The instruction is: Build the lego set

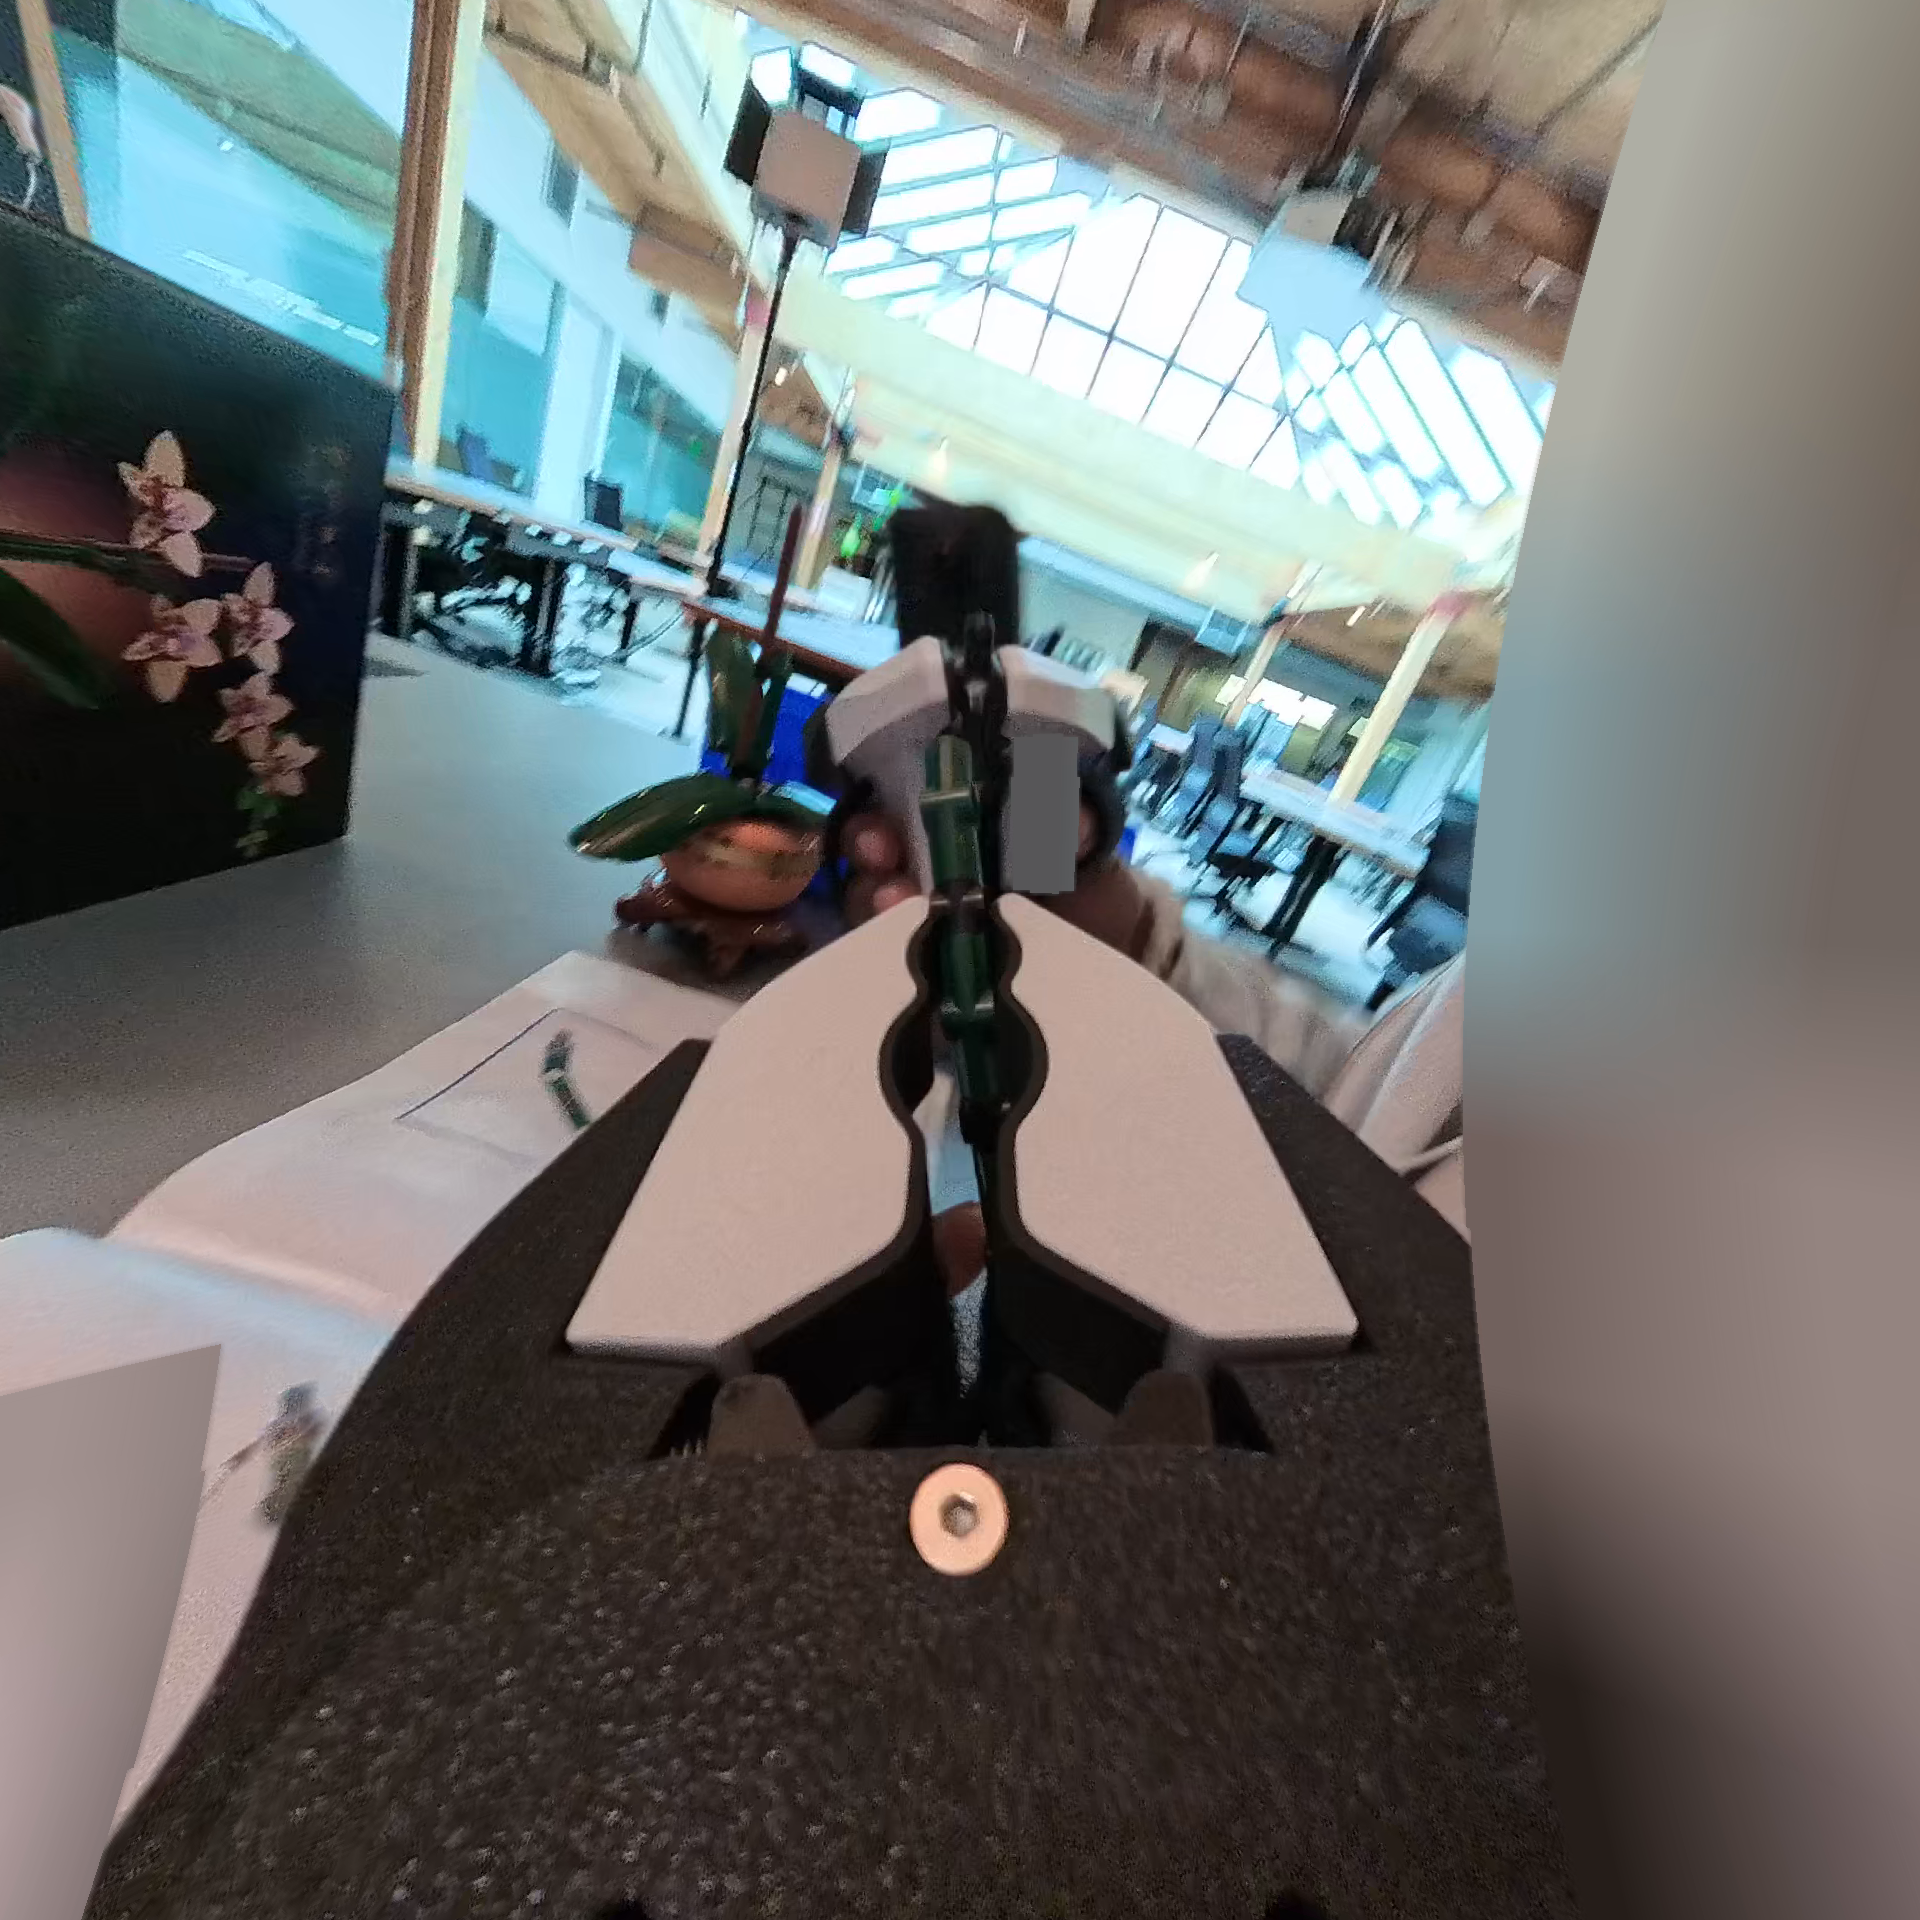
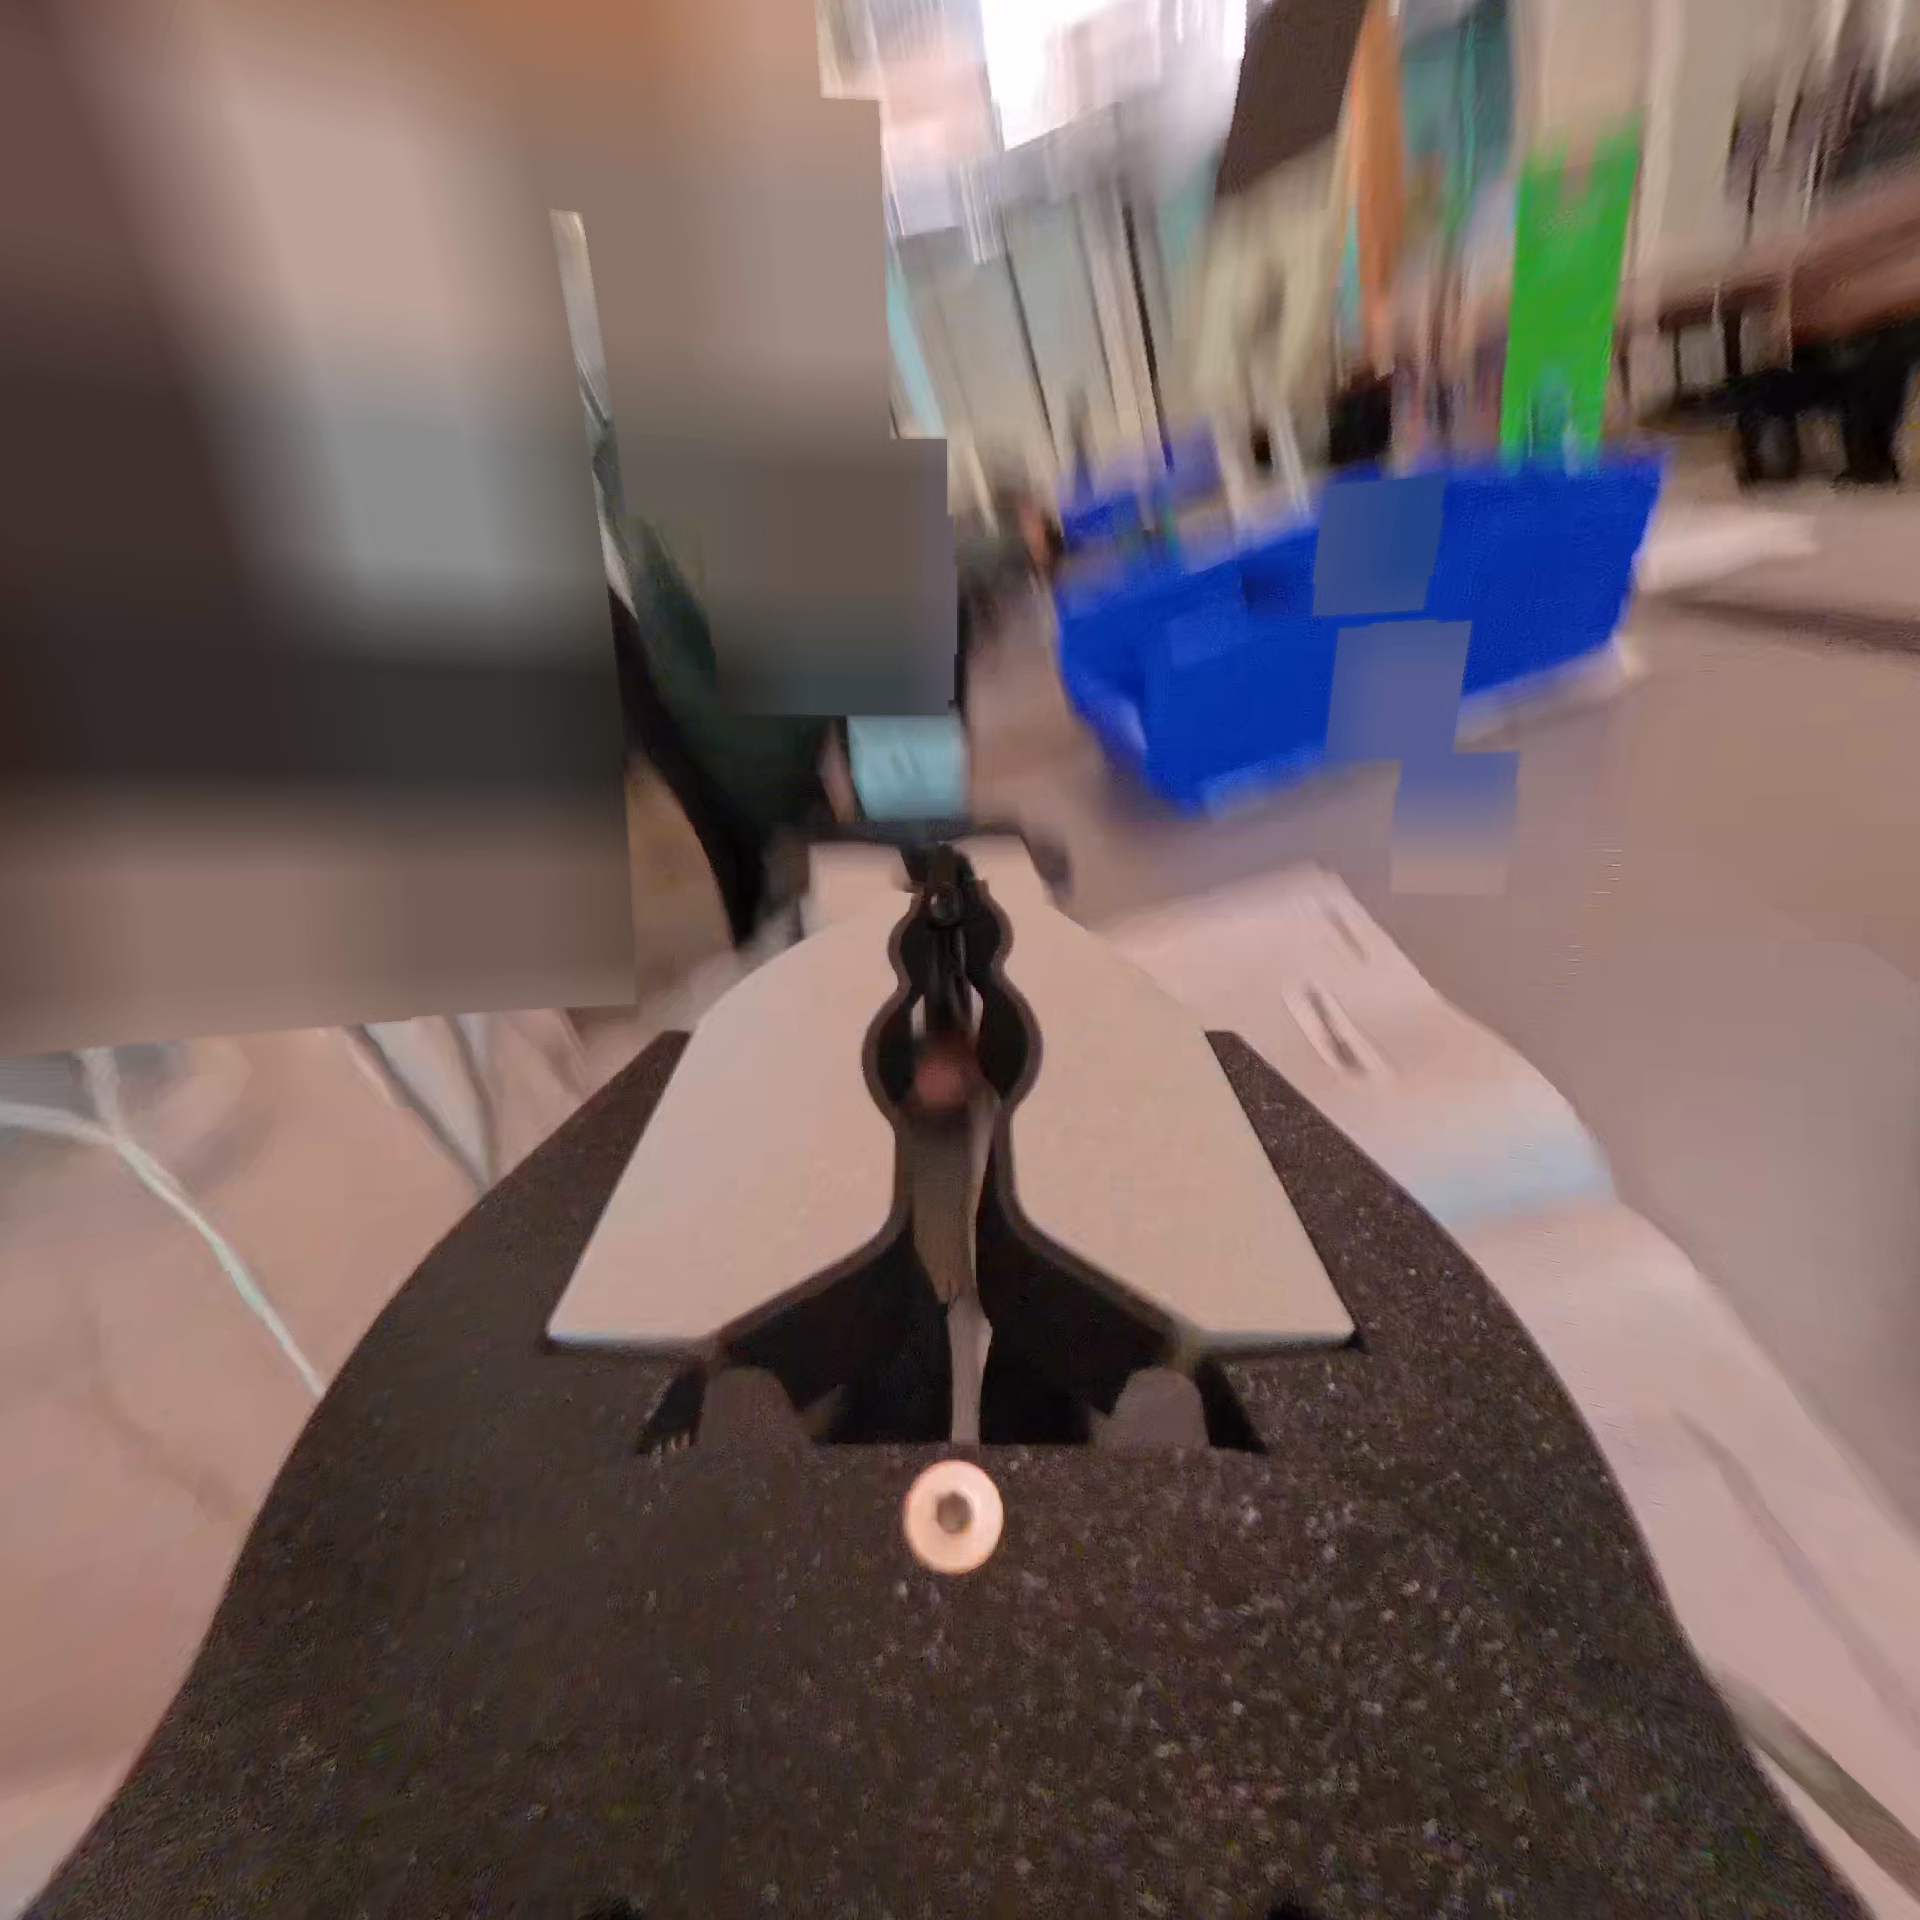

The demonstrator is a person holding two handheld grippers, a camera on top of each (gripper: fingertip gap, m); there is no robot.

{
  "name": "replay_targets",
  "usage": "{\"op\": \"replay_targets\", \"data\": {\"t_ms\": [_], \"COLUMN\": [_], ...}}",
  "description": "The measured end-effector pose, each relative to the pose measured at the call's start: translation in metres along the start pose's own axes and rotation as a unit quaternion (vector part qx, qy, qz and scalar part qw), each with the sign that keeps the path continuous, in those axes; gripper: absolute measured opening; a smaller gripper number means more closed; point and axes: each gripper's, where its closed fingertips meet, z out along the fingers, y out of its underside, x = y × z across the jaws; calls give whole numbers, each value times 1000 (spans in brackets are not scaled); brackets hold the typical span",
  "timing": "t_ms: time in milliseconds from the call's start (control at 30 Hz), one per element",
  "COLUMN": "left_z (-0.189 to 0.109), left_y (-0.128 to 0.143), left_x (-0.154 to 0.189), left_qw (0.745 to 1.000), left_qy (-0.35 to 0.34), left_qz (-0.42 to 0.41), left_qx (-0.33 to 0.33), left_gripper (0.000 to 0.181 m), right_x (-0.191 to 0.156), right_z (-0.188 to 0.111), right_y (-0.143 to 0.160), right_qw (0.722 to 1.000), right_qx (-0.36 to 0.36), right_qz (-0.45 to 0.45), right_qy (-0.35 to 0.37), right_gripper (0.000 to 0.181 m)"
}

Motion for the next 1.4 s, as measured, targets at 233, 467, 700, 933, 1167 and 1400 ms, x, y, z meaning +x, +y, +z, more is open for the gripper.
{"op": "replay_targets", "data": {"t_ms": [233,467,700,933,1167,1400], "left_z": [4,14,15,15,16,16], "left_y": [42,52,47,45,47,53], "left_x": [-2,2,1,0,0,-3], "left_qw": [971,962,964,965,959,951], "left_qy": [-67,-67,-73,-77,-82,-91], "left_qz": [135,158,163,164,183,202], "left_qx": [-187,-214,-195,-189,-199,-217], "left_gripper": [5,5,5,5,5,5], "right_x": [-3,-3,0,-1,-1,1], "right_z": [-41,-39,-39,-38,-39,-39], "right_y": [26,39,39,38,40,45], "right_qw": [841,796,811,820,819,809], "right_qx": [-490,-553,-538,-527,-531,-539], "right_qz": [-225,-247,-230,-221,-217,-234], "right_qy": [34,-3,1,-2,-3,-13], "right_gripper": [6,7,7,7,7,6]}}
